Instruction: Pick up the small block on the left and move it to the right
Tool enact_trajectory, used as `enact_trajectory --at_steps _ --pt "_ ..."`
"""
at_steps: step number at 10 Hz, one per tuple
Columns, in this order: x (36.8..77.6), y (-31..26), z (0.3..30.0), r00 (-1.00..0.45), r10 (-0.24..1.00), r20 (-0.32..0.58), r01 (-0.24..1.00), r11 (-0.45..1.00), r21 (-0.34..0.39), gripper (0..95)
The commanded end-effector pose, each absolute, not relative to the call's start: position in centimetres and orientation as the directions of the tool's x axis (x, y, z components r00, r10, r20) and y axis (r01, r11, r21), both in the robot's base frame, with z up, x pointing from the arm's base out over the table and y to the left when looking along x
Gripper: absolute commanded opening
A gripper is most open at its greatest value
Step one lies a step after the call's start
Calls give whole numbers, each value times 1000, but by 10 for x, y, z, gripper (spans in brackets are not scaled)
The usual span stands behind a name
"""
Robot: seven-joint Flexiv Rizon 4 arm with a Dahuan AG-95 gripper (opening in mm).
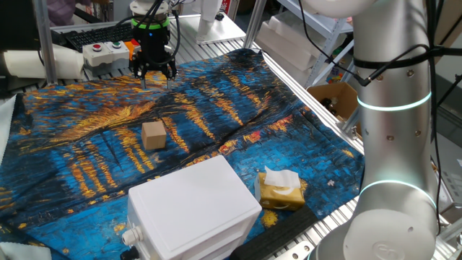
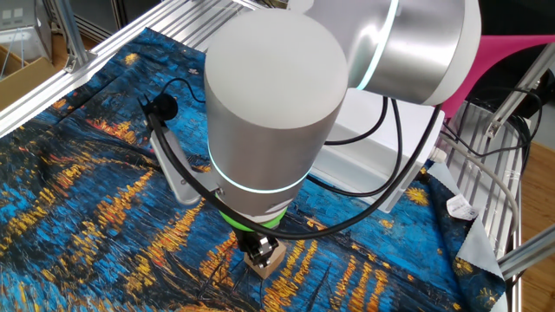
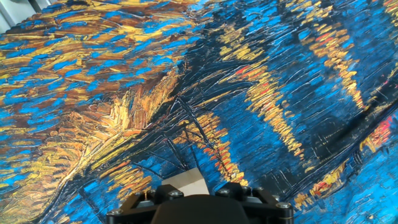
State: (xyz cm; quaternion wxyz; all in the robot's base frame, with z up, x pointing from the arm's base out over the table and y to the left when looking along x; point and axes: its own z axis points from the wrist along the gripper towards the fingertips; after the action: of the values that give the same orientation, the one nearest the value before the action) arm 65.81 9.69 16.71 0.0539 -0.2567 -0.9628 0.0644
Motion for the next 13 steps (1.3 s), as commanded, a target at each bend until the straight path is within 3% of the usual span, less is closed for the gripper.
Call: enact_trajectory --at_steps 1,10,11,13 --pt "658 97 167 -863 501 70 487 860 -151 570" --pt "658 97 167 -863 501 70 487 860 -151 570" --pt "684 62 176 -883 459 101 448 886 -117 760" --pt "690 50 178 -880 461 113 454 887 -87 760"
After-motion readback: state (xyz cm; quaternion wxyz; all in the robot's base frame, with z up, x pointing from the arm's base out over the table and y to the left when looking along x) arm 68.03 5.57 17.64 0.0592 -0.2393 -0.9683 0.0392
